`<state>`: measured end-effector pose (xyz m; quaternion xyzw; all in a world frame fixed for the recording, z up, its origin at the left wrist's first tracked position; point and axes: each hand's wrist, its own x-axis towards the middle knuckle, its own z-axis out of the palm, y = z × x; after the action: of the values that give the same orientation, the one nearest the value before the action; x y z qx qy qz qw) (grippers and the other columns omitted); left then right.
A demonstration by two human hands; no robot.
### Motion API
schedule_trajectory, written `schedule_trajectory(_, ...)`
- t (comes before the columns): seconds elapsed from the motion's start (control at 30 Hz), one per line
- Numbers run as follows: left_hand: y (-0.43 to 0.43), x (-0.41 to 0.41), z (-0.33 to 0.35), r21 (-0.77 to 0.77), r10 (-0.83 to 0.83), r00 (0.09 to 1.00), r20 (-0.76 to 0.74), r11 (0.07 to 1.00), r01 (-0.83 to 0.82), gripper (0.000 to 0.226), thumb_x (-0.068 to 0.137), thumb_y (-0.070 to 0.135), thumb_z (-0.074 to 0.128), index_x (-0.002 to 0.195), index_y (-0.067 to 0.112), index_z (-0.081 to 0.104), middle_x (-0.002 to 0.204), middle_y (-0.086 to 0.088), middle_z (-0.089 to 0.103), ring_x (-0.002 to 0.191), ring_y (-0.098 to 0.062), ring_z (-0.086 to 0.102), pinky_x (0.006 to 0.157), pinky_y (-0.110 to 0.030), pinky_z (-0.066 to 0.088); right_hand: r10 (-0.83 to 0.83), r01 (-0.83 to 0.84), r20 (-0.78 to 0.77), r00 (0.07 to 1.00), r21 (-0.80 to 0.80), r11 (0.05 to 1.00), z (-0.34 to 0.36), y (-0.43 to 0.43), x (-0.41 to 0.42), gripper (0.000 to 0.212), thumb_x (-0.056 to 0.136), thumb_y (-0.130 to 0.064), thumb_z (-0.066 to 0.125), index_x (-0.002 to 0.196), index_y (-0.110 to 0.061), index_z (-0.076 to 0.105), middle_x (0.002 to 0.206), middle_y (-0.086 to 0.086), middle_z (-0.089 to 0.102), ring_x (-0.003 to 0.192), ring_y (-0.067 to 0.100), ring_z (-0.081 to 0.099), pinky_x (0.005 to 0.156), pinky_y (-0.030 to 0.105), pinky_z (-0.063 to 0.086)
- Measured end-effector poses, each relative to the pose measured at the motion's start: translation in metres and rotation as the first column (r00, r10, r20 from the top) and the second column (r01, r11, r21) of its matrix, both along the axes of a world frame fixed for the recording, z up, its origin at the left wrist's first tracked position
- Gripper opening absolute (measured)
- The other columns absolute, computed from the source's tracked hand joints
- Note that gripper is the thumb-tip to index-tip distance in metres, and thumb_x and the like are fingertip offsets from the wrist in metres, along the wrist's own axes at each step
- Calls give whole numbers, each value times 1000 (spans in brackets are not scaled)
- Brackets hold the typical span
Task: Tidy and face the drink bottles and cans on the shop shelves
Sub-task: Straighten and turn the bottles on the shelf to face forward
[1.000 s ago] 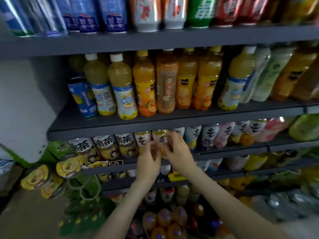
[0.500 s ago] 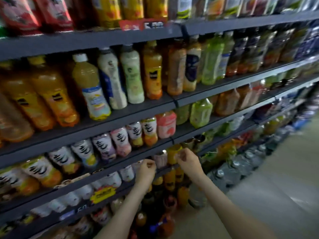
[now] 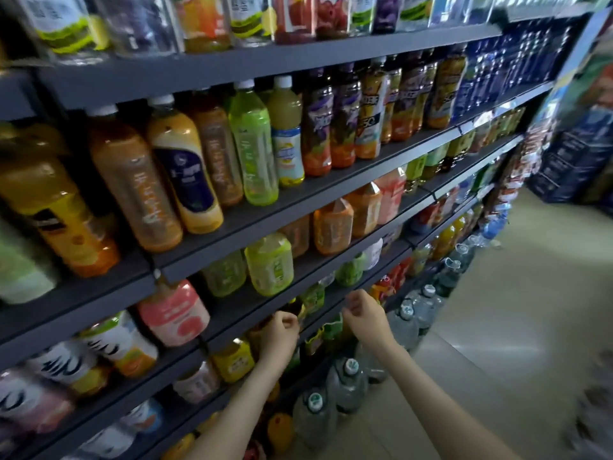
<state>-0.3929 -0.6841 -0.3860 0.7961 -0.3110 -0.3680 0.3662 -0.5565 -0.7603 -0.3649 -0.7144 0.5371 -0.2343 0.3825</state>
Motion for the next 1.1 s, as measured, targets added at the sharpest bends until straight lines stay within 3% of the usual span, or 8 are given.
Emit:
schedule_trajectory(0.17, -109, -58, 19, -14, -124, 992, 15, 992, 125, 8, 97, 24, 48, 93, 22, 55, 95, -3, 64, 79, -19, 62, 59, -29, 49, -81, 81, -5, 997, 0, 997, 13, -91, -51, 12, 88, -13, 57, 98, -17, 53, 92, 0, 57, 85, 17, 55, 71, 27, 48)
schedule_trajectory(0.27, -167, -100, 27, -46, -187, 982, 0, 981, 187, 8, 96, 21, 50, 89, 24, 54, 95, -1, 63, 81, -17, 63, 67, -31, 52, -146, 146, 11, 989, -11, 989, 19, -144, -90, 12, 86, -11, 57, 95, -18, 54, 92, 1, 58, 85, 19, 57, 75, 33, 51)
schedule_trajectory(0.37, -227, -144, 27, -61, -236, 972, -5, 970, 235, 8, 95, 22, 50, 88, 25, 54, 93, -4, 65, 82, -20, 62, 70, -33, 50, -189, 190, 36, 981, -14, 982, 18, -198, -135, 14, 86, -10, 57, 96, -19, 53, 93, -1, 57, 86, 15, 55, 74, 26, 46)
schedule_trajectory(0.5, -306, -208, 29, -84, -236, 971, 34, 968, 238, 12, 96, 24, 48, 86, 28, 54, 87, -1, 66, 79, -18, 62, 59, -26, 46, -177, 178, 37, 983, -25, 984, 13, -274, -201, 12, 85, -12, 60, 94, -18, 54, 88, -4, 57, 84, 15, 55, 72, 26, 46)
schedule_trajectory(0.73, -449, -308, 47, -115, -153, 987, 58, 981, 159, 12, 92, 25, 52, 83, 31, 54, 89, 4, 67, 82, -19, 64, 76, -38, 54, -143, 145, 47, 989, -61, 988, 37, -424, -305, 15, 85, -12, 60, 99, -14, 55, 96, 4, 60, 90, 21, 57, 80, 35, 50)
schedule_trajectory(0.87, -531, -341, 62, -164, -106, 994, 32, 980, 110, 11, 92, 22, 53, 83, 29, 56, 88, 4, 67, 84, -19, 65, 80, -42, 54, -120, 128, 100, 988, -74, 989, 50, -509, -332, 17, 88, -14, 60, 103, -16, 55, 99, 1, 59, 93, 18, 57, 84, 31, 49)
schedule_trajectory(1.0, -632, -375, 89, -269, -139, 987, 81, 951, 156, 7, 93, 23, 53, 93, 24, 59, 94, 4, 66, 90, -16, 64, 82, -36, 52, -93, 108, 125, 988, -119, 987, 61, -601, -349, 16, 88, -14, 59, 102, -18, 54, 92, -6, 56, 88, 12, 54, 68, 16, 41)
schedule_trajectory(1.1, -714, -406, 119, -328, -189, 973, 133, 918, 223, 8, 92, 24, 52, 94, 24, 59, 95, 4, 66, 91, -17, 62, 80, -32, 50, -117, 142, 153, 981, -164, 976, 84, -671, -369, 16, 88, -13, 59, 103, -18, 54, 89, -9, 54, 85, 10, 53, 68, 15, 36)
